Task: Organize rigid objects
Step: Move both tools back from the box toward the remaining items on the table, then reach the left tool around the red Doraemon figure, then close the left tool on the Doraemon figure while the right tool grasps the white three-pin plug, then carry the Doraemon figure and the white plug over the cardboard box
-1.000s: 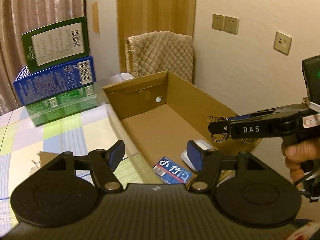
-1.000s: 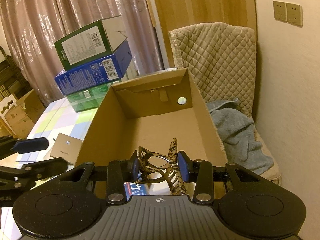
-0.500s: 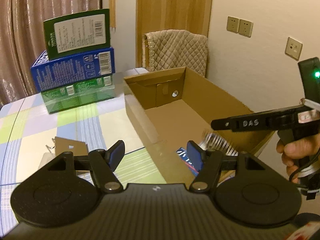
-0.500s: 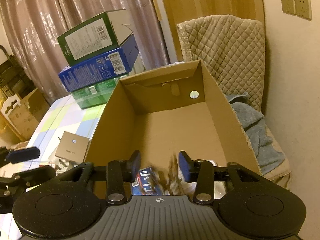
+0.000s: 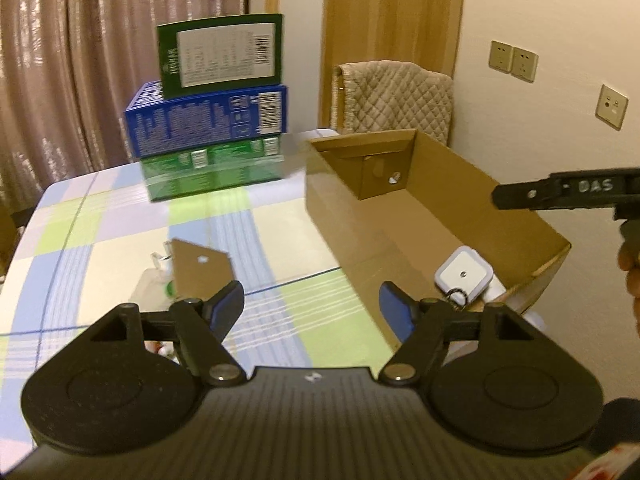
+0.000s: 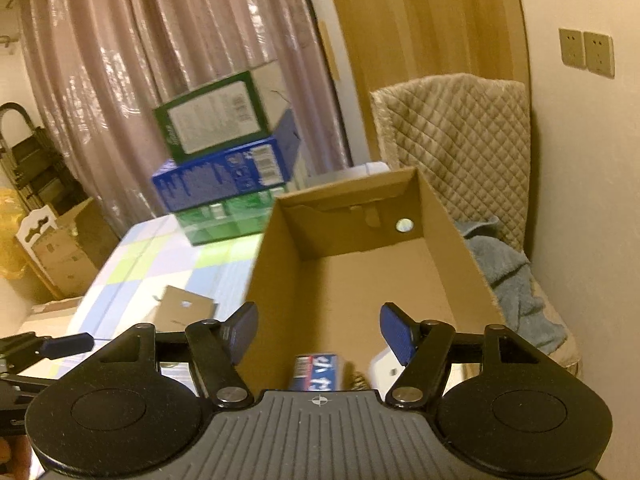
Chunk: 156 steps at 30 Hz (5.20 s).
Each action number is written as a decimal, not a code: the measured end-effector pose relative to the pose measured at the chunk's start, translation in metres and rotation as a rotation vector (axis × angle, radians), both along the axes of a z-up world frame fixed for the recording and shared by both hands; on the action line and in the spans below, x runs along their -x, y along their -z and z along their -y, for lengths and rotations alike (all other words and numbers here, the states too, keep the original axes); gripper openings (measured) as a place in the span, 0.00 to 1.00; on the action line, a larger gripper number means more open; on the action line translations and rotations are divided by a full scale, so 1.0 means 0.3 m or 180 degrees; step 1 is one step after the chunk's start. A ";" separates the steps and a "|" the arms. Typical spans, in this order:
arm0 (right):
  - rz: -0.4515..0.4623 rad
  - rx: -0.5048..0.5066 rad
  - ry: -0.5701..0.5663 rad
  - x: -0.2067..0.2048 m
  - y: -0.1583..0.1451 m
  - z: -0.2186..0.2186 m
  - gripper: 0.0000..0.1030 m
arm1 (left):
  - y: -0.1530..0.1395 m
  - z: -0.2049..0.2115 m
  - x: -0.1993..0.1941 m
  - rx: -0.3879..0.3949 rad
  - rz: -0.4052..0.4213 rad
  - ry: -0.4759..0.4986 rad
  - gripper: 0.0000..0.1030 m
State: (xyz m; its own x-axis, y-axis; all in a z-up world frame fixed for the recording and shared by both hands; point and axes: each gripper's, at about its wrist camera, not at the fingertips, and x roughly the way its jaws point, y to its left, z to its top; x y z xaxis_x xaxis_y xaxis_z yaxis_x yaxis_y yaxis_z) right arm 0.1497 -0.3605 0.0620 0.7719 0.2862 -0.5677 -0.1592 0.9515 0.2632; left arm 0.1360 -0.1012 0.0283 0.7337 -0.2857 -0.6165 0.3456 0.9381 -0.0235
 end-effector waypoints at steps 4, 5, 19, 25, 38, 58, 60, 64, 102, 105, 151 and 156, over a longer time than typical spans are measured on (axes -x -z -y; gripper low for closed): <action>0.0060 -0.0010 -0.0085 0.064 -0.035 -0.069 0.63 | -0.003 -0.075 0.059 -0.0037 0.0000 -0.0147 0.69; 0.0062 -0.0012 -0.0108 0.078 -0.040 -0.087 0.63 | -0.003 -0.097 0.075 -0.0035 -0.0007 -0.0187 0.70; 0.0112 0.0004 -0.0595 0.231 -0.079 -0.352 0.64 | -0.022 -0.388 0.243 -0.0169 0.0049 -0.0742 0.72; 0.0080 0.0045 -0.0760 0.249 -0.067 -0.431 0.65 | -0.027 -0.451 0.260 -0.0192 0.0064 -0.0822 0.72; 0.0021 0.0079 -0.0845 0.250 -0.034 -0.503 0.65 | -0.013 -0.485 0.252 -0.0135 0.0034 -0.0833 0.72; -0.0121 0.0208 -0.0894 0.137 0.116 -0.613 0.65 | 0.109 -0.562 0.083 -0.0130 -0.0112 -0.0578 0.72; -0.0130 0.0232 -0.0898 0.111 0.142 -0.631 0.65 | 0.132 -0.570 0.050 -0.0149 -0.0125 -0.0543 0.72; -0.0166 0.0279 -0.0896 0.049 0.207 -0.664 0.65 | 0.186 -0.580 -0.021 -0.0164 -0.0146 -0.0431 0.72; -0.0416 0.0318 -0.0969 -0.276 0.521 -0.816 0.65 | 0.464 -0.626 -0.340 0.0033 -0.0507 -0.0159 0.39; -0.0399 0.0322 -0.0982 -0.289 0.532 -0.846 0.65 | 0.461 -0.656 -0.326 0.0027 -0.0531 -0.0319 0.39; -0.0307 0.0602 -0.0500 0.049 0.442 -0.646 0.47 | 0.389 -0.425 -0.081 -0.0005 -0.0568 -0.0197 0.39; -0.0205 0.0594 -0.0494 0.102 0.367 -0.608 0.47 | 0.331 -0.399 -0.022 0.0122 -0.0559 -0.0316 0.39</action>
State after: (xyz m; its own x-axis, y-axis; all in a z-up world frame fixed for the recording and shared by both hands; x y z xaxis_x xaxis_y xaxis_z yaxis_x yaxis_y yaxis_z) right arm 0.1191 -0.1780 -0.0480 0.6873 0.2842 -0.6685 -0.2959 0.9500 0.0997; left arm 0.1425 0.0186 -0.0709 0.6416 -0.2431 -0.7275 0.2389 0.9646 -0.1117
